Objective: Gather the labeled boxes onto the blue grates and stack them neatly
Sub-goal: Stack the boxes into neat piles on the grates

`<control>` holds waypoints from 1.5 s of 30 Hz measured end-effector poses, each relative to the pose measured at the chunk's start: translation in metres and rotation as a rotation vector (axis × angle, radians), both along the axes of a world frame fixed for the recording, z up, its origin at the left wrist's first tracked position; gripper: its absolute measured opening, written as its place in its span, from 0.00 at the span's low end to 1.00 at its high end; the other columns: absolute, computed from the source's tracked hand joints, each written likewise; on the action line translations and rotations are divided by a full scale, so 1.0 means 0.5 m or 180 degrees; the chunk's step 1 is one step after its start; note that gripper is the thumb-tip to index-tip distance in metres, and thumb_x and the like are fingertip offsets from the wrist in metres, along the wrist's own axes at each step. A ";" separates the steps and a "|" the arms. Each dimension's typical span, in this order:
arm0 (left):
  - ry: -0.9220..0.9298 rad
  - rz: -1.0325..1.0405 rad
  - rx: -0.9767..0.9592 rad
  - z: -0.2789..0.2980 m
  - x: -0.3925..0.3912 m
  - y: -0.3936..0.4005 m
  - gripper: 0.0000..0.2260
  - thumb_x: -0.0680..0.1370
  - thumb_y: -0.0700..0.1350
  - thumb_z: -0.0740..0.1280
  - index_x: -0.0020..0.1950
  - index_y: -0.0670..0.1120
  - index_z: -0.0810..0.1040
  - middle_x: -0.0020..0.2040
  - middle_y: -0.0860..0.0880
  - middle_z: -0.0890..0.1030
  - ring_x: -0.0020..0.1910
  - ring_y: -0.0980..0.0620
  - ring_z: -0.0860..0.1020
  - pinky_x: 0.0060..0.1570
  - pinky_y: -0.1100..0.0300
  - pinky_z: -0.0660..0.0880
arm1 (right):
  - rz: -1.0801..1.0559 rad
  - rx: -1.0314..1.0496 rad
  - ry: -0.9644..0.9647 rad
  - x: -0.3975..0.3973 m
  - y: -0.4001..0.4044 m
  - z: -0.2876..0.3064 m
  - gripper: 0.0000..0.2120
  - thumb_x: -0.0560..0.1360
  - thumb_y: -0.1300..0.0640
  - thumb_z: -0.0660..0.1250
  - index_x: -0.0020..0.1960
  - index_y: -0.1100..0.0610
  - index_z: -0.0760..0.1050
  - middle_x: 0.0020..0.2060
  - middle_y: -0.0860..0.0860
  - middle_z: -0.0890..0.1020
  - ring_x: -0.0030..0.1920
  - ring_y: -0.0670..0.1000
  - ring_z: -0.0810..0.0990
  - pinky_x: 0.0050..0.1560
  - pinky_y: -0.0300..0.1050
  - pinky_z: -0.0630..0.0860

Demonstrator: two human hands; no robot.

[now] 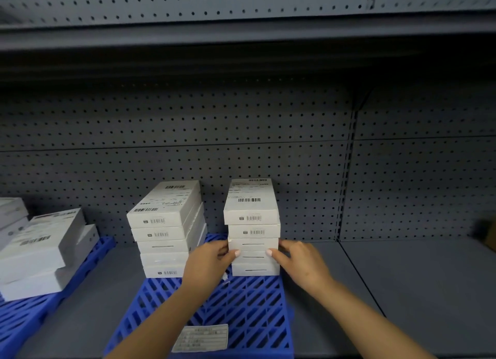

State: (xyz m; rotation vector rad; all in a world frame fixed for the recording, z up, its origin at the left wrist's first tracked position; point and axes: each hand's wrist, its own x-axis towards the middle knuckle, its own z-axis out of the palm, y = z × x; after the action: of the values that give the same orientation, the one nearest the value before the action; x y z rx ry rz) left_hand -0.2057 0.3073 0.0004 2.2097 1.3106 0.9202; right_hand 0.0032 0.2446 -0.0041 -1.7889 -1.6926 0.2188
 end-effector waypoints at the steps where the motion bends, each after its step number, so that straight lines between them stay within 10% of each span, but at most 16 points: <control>1: 0.0000 0.0017 -0.0008 -0.001 0.001 -0.001 0.10 0.76 0.51 0.68 0.55 0.50 0.82 0.51 0.56 0.83 0.48 0.60 0.80 0.49 0.66 0.76 | 0.0019 -0.0015 0.0015 0.002 0.001 0.000 0.17 0.77 0.41 0.62 0.61 0.47 0.77 0.52 0.43 0.83 0.48 0.44 0.80 0.46 0.42 0.77; 17: 0.0170 -0.0020 -0.0271 -0.046 0.006 -0.015 0.12 0.76 0.50 0.69 0.59 0.52 0.81 0.55 0.58 0.82 0.48 0.65 0.77 0.43 0.82 0.67 | 0.0251 -0.0506 0.0084 0.020 -0.008 -0.050 0.15 0.77 0.45 0.64 0.61 0.47 0.78 0.55 0.43 0.82 0.52 0.43 0.80 0.50 0.40 0.77; 24: 0.0769 0.0161 -0.0027 -0.060 0.007 0.003 0.15 0.77 0.55 0.65 0.46 0.44 0.81 0.43 0.49 0.84 0.41 0.54 0.79 0.46 0.58 0.76 | 0.0272 -0.0579 -0.0071 0.020 -0.013 -0.044 0.15 0.77 0.43 0.61 0.59 0.48 0.78 0.51 0.45 0.83 0.46 0.45 0.80 0.48 0.45 0.78; 28: 0.0601 0.0017 -0.0165 -0.047 0.003 -0.003 0.15 0.76 0.56 0.67 0.56 0.49 0.81 0.50 0.54 0.83 0.48 0.57 0.79 0.51 0.58 0.77 | 0.0202 -0.0654 -0.0451 0.019 -0.016 -0.029 0.17 0.78 0.41 0.59 0.57 0.50 0.77 0.49 0.48 0.82 0.45 0.48 0.79 0.46 0.48 0.78; 31: 0.0572 0.0133 -0.0231 -0.023 -0.008 -0.012 0.36 0.73 0.60 0.68 0.76 0.51 0.58 0.67 0.55 0.73 0.61 0.54 0.75 0.58 0.59 0.73 | 0.0037 -0.0568 -0.0395 0.030 -0.027 -0.006 0.26 0.75 0.36 0.61 0.68 0.49 0.68 0.58 0.48 0.80 0.55 0.49 0.78 0.52 0.47 0.77; 34: 0.0207 0.0133 0.0214 0.022 -0.023 -0.028 0.43 0.72 0.60 0.68 0.76 0.59 0.41 0.73 0.53 0.67 0.64 0.50 0.73 0.57 0.55 0.74 | 0.0046 -0.0154 -0.0179 0.040 -0.051 0.040 0.37 0.74 0.35 0.61 0.76 0.42 0.46 0.64 0.50 0.76 0.61 0.50 0.76 0.57 0.47 0.75; 38: 0.0371 0.0001 0.1090 0.085 -0.030 -0.032 0.41 0.75 0.59 0.66 0.73 0.65 0.36 0.60 0.53 0.76 0.52 0.52 0.76 0.42 0.60 0.74 | 0.0151 0.0414 -0.0553 0.037 -0.065 0.103 0.35 0.77 0.40 0.59 0.74 0.36 0.38 0.59 0.52 0.78 0.39 0.45 0.78 0.48 0.49 0.78; 41: 0.0954 -0.0094 0.1520 0.116 -0.013 -0.036 0.39 0.77 0.59 0.63 0.76 0.59 0.37 0.37 0.54 0.70 0.37 0.54 0.69 0.32 0.63 0.62 | 0.0144 0.0401 -0.0582 0.026 -0.055 0.127 0.33 0.78 0.42 0.59 0.75 0.39 0.42 0.58 0.52 0.80 0.44 0.48 0.80 0.48 0.51 0.78; 45: 0.0973 -0.0221 0.1486 0.121 0.004 -0.031 0.31 0.79 0.56 0.61 0.77 0.53 0.50 0.49 0.51 0.76 0.47 0.51 0.73 0.43 0.61 0.64 | 0.0170 0.0390 -0.0825 0.016 -0.050 0.132 0.30 0.79 0.44 0.59 0.76 0.42 0.48 0.55 0.51 0.81 0.43 0.48 0.80 0.46 0.49 0.78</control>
State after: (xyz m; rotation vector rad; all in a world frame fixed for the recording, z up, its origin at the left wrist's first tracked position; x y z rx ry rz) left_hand -0.2037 0.2919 0.0610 2.8297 1.2275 0.9668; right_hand 0.0110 0.2195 0.0620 -1.7412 -1.8907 -0.0972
